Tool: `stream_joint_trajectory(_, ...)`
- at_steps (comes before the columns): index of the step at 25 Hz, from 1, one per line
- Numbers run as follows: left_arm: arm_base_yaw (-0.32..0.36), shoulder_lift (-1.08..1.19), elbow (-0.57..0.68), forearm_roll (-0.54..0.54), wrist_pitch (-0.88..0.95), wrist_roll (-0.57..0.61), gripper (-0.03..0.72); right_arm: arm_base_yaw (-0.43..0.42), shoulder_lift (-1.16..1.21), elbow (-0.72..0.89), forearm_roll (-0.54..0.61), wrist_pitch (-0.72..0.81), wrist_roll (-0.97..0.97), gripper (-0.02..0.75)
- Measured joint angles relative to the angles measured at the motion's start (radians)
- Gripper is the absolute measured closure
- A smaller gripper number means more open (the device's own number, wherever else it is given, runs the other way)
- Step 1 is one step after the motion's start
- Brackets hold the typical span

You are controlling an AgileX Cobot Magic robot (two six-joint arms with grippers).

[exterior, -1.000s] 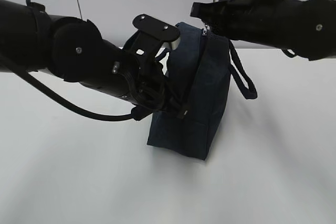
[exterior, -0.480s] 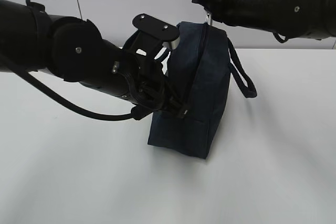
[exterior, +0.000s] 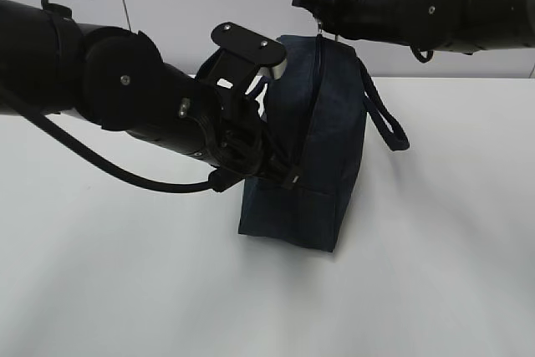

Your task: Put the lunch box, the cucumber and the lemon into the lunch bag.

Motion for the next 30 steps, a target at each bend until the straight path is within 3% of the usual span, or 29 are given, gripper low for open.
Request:
stream_joint_trajectory(8, 0.000, 0.000, 0.000, 0.002, 0.002, 0.000, 0.691, -0.031, 0.066, -0.094, 0.000, 0.094, -0.014, 0.738)
stream_joint_trajectory(26, -0.002, 0.000, 0.000, -0.001, 0.045, 0.000, 0.688, -0.071, 0.077, -0.101, 0.000, 0.183, -0.016, 0.738)
stream_joint_trajectory(30, -0.002, -0.006, 0.000, -0.045, 0.054, 0.002, 0.622, -0.072, 0.077, -0.101, 0.000, 0.208, -0.018, 0.738)
